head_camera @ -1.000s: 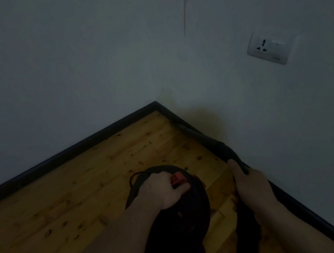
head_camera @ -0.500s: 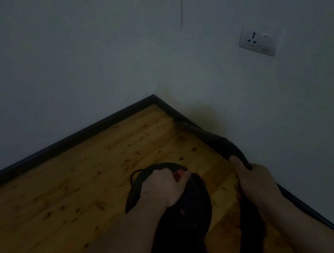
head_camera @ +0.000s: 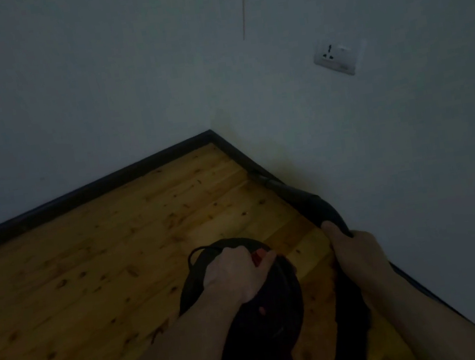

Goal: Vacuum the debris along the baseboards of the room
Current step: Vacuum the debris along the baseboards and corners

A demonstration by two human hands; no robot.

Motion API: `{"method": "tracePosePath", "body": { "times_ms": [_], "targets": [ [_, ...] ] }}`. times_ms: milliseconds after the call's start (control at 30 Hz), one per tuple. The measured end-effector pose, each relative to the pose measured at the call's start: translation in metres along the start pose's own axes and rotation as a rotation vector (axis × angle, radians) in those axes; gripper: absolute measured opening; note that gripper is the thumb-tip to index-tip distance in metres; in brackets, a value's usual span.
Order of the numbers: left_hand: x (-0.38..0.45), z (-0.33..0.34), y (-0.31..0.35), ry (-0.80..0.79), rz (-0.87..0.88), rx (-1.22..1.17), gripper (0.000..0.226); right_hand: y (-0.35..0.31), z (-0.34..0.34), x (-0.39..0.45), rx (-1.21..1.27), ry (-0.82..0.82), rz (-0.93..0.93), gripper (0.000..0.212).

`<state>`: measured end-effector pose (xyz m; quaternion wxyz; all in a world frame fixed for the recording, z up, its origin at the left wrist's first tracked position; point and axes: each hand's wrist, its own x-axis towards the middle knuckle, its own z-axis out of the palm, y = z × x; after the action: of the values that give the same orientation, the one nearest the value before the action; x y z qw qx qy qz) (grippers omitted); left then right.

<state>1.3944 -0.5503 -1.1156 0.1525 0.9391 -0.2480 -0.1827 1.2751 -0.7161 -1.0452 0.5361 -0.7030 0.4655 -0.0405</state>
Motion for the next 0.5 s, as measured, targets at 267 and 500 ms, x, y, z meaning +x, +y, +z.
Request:
{"method": "tracePosePath", "body": {
  "times_ms": [267, 500],
  "targets": [
    [-0.043, 0.022, 0.026, 0.032, -0.011, 0.031, 0.078, 0.028, -0.044, -0.034, -0.002, 0.001, -0.032, 0.050],
    [-0.091, 0.041, 0.044, 0.037, -0.020, 0.017, 0.076, 0.063, -0.084, -0.073, 0.017, 0.005, -0.024, 0.050]
  ]
}}
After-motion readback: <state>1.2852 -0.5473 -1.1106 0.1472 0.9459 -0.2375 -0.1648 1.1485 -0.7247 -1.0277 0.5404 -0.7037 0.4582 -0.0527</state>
